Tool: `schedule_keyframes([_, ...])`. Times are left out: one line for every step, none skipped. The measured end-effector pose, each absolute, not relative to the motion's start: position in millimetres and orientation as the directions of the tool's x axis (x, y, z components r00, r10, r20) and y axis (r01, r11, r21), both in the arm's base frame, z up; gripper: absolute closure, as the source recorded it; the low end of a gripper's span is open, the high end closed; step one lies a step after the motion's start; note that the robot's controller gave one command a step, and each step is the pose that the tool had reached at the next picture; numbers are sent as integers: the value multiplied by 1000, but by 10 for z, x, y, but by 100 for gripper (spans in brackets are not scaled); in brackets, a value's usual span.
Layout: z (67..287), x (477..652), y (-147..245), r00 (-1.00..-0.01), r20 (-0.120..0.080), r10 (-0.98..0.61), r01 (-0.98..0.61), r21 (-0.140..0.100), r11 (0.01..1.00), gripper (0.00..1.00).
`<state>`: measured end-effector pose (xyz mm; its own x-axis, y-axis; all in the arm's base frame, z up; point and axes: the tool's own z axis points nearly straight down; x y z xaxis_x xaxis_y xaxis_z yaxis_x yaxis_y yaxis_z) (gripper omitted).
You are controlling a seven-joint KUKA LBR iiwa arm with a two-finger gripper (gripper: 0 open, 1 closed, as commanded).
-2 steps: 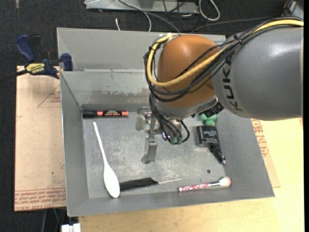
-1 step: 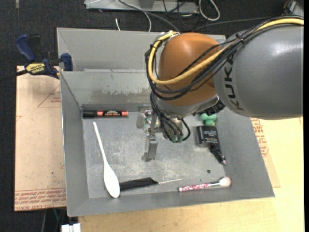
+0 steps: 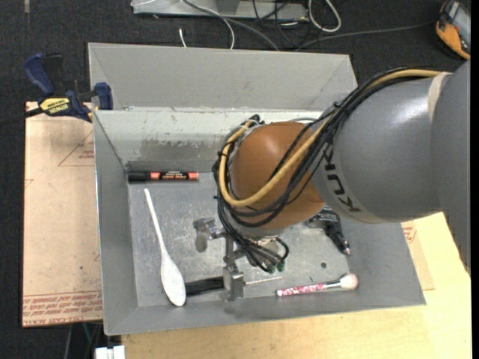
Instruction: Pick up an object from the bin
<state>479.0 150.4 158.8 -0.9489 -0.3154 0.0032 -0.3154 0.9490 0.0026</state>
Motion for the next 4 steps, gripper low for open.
schedule_keyframes([1599,4818,1696,-968,-6,-252,-252,2,968,0])
schedule_keyframes([1138,4797,1430,-926,2,-378,-378,3,926,0])
schedule_keyframes([733,4861,1392,-938,-32,-344,-344,0,939,0])
schedule_keyframes([715,4830,1241,-903,-17,-430,-430,2,903,100])
